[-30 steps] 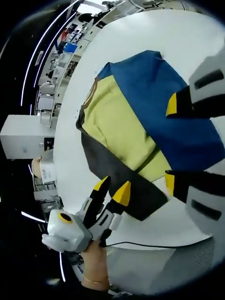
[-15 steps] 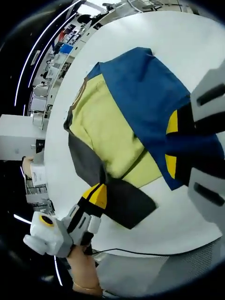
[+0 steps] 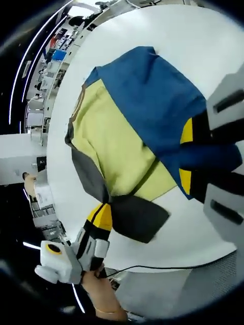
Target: Fold the garment on the visible template until the final outline fits inside the template.
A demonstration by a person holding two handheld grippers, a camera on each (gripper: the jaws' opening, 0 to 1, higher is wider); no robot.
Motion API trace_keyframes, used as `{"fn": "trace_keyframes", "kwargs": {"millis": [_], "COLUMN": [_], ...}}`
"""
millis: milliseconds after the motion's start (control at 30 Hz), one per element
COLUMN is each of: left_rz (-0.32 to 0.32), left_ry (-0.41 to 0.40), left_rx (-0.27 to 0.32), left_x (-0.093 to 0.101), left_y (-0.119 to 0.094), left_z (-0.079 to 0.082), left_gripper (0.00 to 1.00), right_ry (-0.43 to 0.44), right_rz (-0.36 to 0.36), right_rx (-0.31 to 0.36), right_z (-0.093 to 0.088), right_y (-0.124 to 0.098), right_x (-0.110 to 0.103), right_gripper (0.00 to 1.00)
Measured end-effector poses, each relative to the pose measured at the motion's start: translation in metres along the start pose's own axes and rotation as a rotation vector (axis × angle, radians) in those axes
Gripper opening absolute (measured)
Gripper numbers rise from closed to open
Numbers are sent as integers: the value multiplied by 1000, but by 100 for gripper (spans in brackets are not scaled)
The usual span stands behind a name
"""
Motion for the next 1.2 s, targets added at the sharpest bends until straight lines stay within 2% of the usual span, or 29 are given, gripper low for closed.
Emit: {"fn": "trace_keyframes", "kwargs": {"millis": [33,200,300,433,633,767,933,1033,1200], "left_rz": [-1,-4,-8,-10,-13,-18,-34,-30,-4], "left_ry": [-4,-22,-29,-34,-44,-48,-102,-121,-143], "left_rx": [1,5,7,10,15,24,55,60,86], "left_x": [-1,-2,-2,-3,-7,-10,-15,-21,-34], "left_y": [-1,-2,-2,-4,-9,-14,-21,-26,-36], "left_z": [1,2,3,4,7,10,15,18,20], "left_gripper": [0,0,0,0,0,0,0,0,0], "right_ry": [-24,-25,-26,-27,16,-24,45,138,151], "right_rz": [-22,-26,-19,-23,-21,-20,-7,4,14], "right_rx": [0,4,1,0,16,17,52,106,124], "right_z": [0,0,0,1,1,2,6,12,16], "right_y": [1,1,1,2,-3,-6,-15,-23,-35], "right_x": [0,0,0,-1,0,0,1,4,9], "right_gripper": [13,12,1,0,0,0,0,0,0]}}
Point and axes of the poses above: the point that each gripper's makers call its tool centre point, and the gripper's own axes: y roughly forward along the fingers, x roughly to its right, z roughly out of its top, the point moved 8 cm from there along -y, roughly backward along the fingers, and after that the axes turned 2 degrees about y, right-handed, at the moved point
